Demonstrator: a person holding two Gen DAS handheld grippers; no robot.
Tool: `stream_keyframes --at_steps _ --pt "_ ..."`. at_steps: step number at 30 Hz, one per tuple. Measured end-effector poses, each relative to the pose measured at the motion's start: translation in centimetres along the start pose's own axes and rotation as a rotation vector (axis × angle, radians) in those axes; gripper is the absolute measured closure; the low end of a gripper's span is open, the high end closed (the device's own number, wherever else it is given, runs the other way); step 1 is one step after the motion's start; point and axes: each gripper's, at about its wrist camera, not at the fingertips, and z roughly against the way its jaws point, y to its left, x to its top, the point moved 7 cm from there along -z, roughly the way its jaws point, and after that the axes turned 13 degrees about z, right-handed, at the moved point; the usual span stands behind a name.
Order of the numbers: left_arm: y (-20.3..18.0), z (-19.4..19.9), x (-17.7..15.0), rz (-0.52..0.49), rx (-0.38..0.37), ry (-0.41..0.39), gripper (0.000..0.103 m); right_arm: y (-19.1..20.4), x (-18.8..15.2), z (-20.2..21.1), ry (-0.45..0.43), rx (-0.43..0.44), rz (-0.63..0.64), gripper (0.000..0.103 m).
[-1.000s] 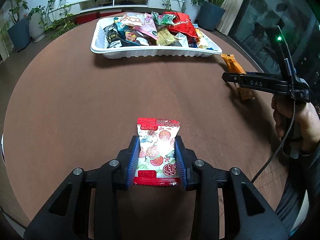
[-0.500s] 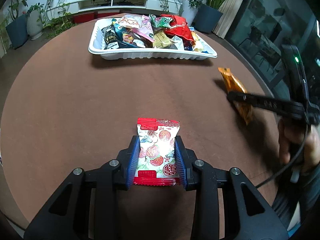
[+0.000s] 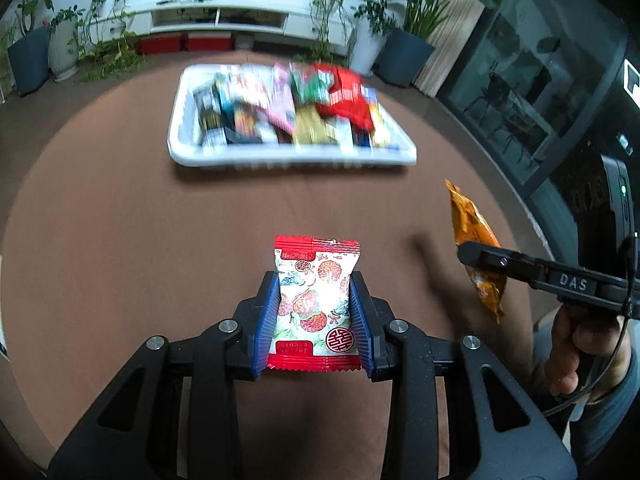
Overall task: Organize snacks
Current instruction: 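Carry the red-and-white packet and orange stick over the tray and lower them in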
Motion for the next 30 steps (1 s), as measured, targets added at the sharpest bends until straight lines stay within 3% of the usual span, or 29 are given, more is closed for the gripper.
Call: stream_keyframes --at_steps 8,14,20,30 --pt "-0.9 2.4 11.6 -0.021 -0.001 -0.135 0.071 1.4 10.1 2.5 -0.118 0.002 0.06 0.086" --pt "-0.2 -0.2 18.9 -0.005 0.036 -0.157 0.071 3.2 18.3 -0.9 -0.122 0.007 0.091 0.086" --pt "2.1 -6.1 21.0 0.008 0.079 -0.104 0.071 3.3 20.9 -7.6 -0.024 -0.041 0.106 0.086" --pt "4.9 -12.9 21.0 0.025 0.098 -0.053 0.071 1.1 20.3 -14.8 0.078 -0.124 0.103 0.086"
